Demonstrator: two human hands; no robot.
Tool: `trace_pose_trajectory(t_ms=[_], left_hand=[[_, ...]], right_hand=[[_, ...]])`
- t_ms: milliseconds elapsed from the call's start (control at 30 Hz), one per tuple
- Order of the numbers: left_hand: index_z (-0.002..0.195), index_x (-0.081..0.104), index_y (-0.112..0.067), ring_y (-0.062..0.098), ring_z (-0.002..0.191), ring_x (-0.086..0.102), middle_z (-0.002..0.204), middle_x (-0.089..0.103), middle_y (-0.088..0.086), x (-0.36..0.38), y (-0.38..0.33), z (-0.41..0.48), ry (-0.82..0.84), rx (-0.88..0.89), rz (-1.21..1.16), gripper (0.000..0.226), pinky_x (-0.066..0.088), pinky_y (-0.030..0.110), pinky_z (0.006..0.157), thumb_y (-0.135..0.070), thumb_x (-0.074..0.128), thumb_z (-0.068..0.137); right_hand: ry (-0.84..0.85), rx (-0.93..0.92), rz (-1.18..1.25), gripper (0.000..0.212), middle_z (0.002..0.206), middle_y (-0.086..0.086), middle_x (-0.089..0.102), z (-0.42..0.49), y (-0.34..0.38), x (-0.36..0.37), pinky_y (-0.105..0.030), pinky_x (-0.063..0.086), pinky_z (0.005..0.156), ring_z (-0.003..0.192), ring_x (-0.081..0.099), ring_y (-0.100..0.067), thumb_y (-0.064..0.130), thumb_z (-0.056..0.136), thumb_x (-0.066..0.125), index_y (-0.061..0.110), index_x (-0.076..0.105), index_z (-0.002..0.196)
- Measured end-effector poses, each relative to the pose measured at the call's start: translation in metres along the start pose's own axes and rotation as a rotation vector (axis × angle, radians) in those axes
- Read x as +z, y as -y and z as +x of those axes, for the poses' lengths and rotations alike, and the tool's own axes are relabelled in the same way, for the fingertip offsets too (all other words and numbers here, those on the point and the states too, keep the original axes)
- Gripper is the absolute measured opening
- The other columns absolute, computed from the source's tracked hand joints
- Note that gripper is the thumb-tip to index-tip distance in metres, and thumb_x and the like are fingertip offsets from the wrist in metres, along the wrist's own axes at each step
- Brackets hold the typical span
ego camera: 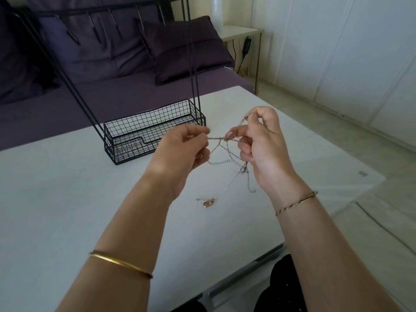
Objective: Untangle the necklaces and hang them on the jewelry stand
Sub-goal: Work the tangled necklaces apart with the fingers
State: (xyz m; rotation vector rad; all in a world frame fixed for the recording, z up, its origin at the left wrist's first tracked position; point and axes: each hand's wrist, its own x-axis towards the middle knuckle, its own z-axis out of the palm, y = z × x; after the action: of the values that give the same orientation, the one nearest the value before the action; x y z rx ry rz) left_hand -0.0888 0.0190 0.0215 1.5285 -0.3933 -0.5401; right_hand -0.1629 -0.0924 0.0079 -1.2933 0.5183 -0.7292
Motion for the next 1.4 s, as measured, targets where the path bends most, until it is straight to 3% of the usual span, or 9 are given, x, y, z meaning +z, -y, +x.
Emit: trace_pose_trajectory(t_ms=[333, 467, 633, 800, 900, 1033, 1167, 1300, 1400], left_hand=[[0.097, 0.064, -0.009, 0.010, 0.069, 0.052, 0.082, 0.055, 0.003, -0.005, 0.009, 0.003, 0.035, -0.046, 0.029, 0.016, 0.054, 0.020, 0.062, 0.003, 0.056, 0.091], [0.101, 0.064, -0.010, 0.007, 0.076, 0.059, 0.086, 0.060, 0.003, -0.007, 0.018, 0.009, 0.074, -0.043, 0.056, 0.022, 0.053, 0.018, 0.064, 0.006, 0.058, 0.088], [0.102, 0.064, -0.009, 0.010, 0.083, 0.061, 0.091, 0.064, 0.005, -0.005, 0.035, 0.018, 0.120, -0.124, -0.003, 0.029, 0.053, 0.017, 0.066, 0.014, 0.054, 0.087], [0.111, 0.060, -0.007, 0.015, 0.090, 0.061, 0.102, 0.063, 0.011, -0.001, 0.044, 0.032, 0.147, -0.149, -0.019, 0.041, 0.053, 0.023, 0.079, 0.021, 0.044, 0.086], [0.119, 0.058, -0.020, 0.016, 0.107, 0.059, 0.117, 0.060, 0.006, -0.003, 0.051, 0.036, 0.119, -0.107, 0.264, 0.055, 0.050, 0.032, 0.093, 0.020, 0.042, 0.084], [0.098, 0.063, -0.021, 0.018, 0.104, 0.060, 0.112, 0.063, 0.002, -0.016, 0.050, 0.030, 0.038, -0.073, 0.751, 0.035, 0.048, 0.028, 0.081, 0.008, 0.050, 0.085], [0.103, 0.067, -0.015, 0.020, 0.098, 0.058, 0.105, 0.060, 0.001, -0.020, 0.042, 0.018, 0.284, -0.150, 1.218, 0.020, 0.042, 0.025, 0.078, -0.007, 0.066, 0.084], [0.088, 0.065, -0.017, 0.018, 0.086, 0.054, 0.098, 0.061, 0.001, -0.016, 0.044, 0.011, 0.323, -0.096, 1.351, 0.008, 0.037, 0.023, 0.064, -0.012, 0.069, 0.083], [0.080, 0.062, -0.017, 0.021, 0.091, 0.058, 0.100, 0.064, 0.004, -0.013, 0.050, 0.013, 0.323, -0.072, 1.405, 0.007, 0.038, 0.024, 0.066, -0.013, 0.066, 0.085]], right_hand=[[0.003, 0.059, -0.067, 0.018, 0.066, -0.004, 0.064, 0.003, -0.002, -0.004, -0.018, 0.022, 0.038, 0.041, 0.030, -0.009, 0.023, 0.102, 0.036, 0.026, 0.042, 0.085], [-0.006, 0.089, -0.090, 0.018, 0.062, -0.001, 0.064, 0.008, -0.008, -0.006, -0.019, 0.023, 0.039, 0.041, 0.031, -0.010, 0.022, 0.102, 0.036, 0.024, 0.041, 0.085], [-0.050, 0.189, -0.127, 0.020, 0.079, -0.011, 0.061, 0.016, -0.022, -0.009, -0.019, 0.026, 0.036, 0.046, 0.035, -0.012, 0.023, 0.102, 0.035, 0.024, 0.041, 0.083], [-0.089, 0.250, -0.042, 0.019, 0.074, -0.010, 0.055, 0.024, -0.029, -0.011, -0.021, 0.024, 0.041, 0.044, 0.035, -0.013, 0.017, 0.102, 0.033, 0.022, 0.041, 0.085], [-0.116, 0.260, -0.026, 0.021, 0.074, -0.011, 0.055, 0.028, -0.034, -0.014, -0.025, 0.025, 0.044, 0.045, 0.036, -0.014, 0.016, 0.102, 0.031, 0.022, 0.040, 0.084], [-0.124, 0.290, -0.008, 0.022, 0.067, -0.014, 0.062, 0.032, -0.038, -0.016, -0.026, 0.025, 0.043, 0.043, 0.037, -0.016, 0.014, 0.102, 0.027, 0.021, 0.035, 0.083], [-0.145, 0.304, -0.009, 0.021, 0.070, -0.015, 0.063, 0.034, -0.041, -0.018, -0.025, 0.029, 0.042, 0.045, 0.039, -0.017, 0.014, 0.102, 0.027, 0.021, 0.036, 0.084], [-0.166, 0.306, 0.020, 0.021, 0.070, -0.014, 0.062, 0.033, -0.040, -0.018, -0.025, 0.030, 0.043, 0.045, 0.039, -0.017, 0.013, 0.102, 0.026, 0.020, 0.035, 0.085], [-0.189, 0.306, 0.035, 0.020, 0.070, -0.015, 0.062, 0.032, -0.039, -0.019, -0.024, 0.033, 0.043, 0.045, 0.042, -0.017, 0.012, 0.101, 0.027, 0.020, 0.035, 0.085]])
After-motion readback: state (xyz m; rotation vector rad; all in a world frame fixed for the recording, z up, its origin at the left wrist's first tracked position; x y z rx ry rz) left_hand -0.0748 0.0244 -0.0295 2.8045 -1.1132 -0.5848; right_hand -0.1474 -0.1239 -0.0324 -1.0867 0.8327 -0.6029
